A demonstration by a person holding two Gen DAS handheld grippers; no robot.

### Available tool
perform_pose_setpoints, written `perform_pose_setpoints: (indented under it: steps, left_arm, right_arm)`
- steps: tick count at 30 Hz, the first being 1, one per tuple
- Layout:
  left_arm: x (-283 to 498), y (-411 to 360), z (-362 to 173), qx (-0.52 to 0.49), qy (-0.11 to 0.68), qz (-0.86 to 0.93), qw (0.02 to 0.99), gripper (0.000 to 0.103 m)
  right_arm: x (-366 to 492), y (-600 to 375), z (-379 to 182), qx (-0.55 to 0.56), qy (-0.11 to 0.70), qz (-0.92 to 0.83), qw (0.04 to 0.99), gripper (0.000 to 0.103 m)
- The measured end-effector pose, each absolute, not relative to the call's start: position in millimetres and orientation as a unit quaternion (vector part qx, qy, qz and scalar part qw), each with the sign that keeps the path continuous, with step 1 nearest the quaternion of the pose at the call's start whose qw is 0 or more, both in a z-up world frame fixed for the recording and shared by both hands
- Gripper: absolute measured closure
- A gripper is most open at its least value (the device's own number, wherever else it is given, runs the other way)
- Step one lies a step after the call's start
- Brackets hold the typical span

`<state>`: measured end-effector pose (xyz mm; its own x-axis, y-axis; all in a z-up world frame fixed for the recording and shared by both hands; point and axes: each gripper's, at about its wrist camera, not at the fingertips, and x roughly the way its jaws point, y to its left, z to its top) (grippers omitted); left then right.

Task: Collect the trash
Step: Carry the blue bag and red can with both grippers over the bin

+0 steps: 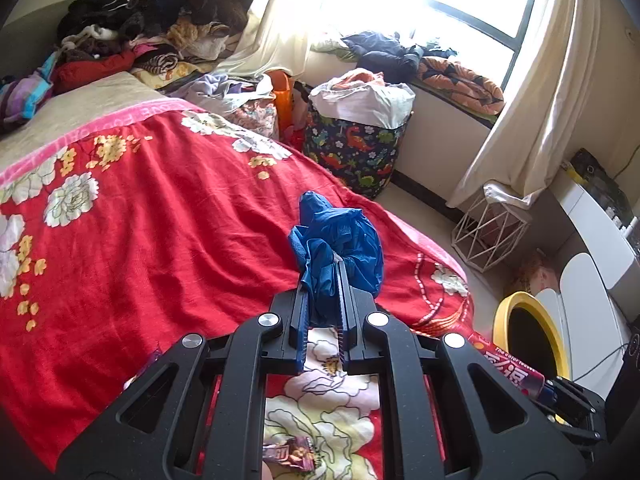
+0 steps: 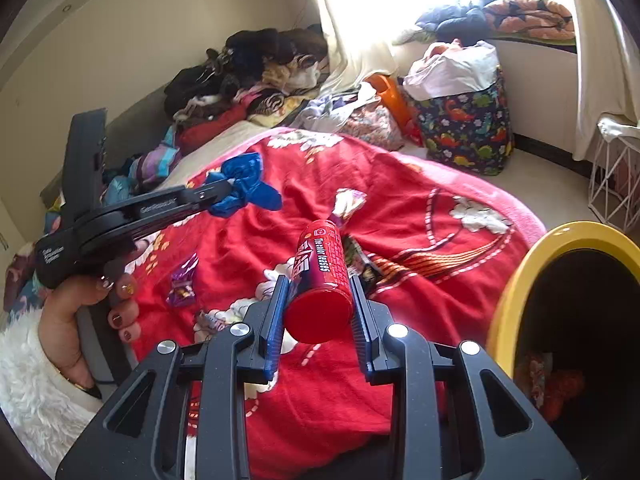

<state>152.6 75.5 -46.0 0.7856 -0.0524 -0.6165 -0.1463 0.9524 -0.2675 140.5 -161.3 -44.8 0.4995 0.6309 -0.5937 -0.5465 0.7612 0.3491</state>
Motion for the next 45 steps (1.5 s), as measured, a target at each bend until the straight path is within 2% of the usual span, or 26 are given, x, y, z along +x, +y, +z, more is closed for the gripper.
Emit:
perform_pose_setpoints:
  steps: [19, 45]
  left_arm:
    - [145.2, 13.8, -18.9, -0.120, 0.309, -0.036, 0.943, 0.096]
    - [136.0, -39.8, -13.0, -0.090, 0.306, -0.094, 0.943, 0.096]
  right_arm:
    - [140.4, -226.6, -27.3, 0.105, 0.337, 0.291, 0.889, 0.075]
    - [133.8, -277.1, -17.9, 0.144, 0.319, 0.246, 0.904, 0.075]
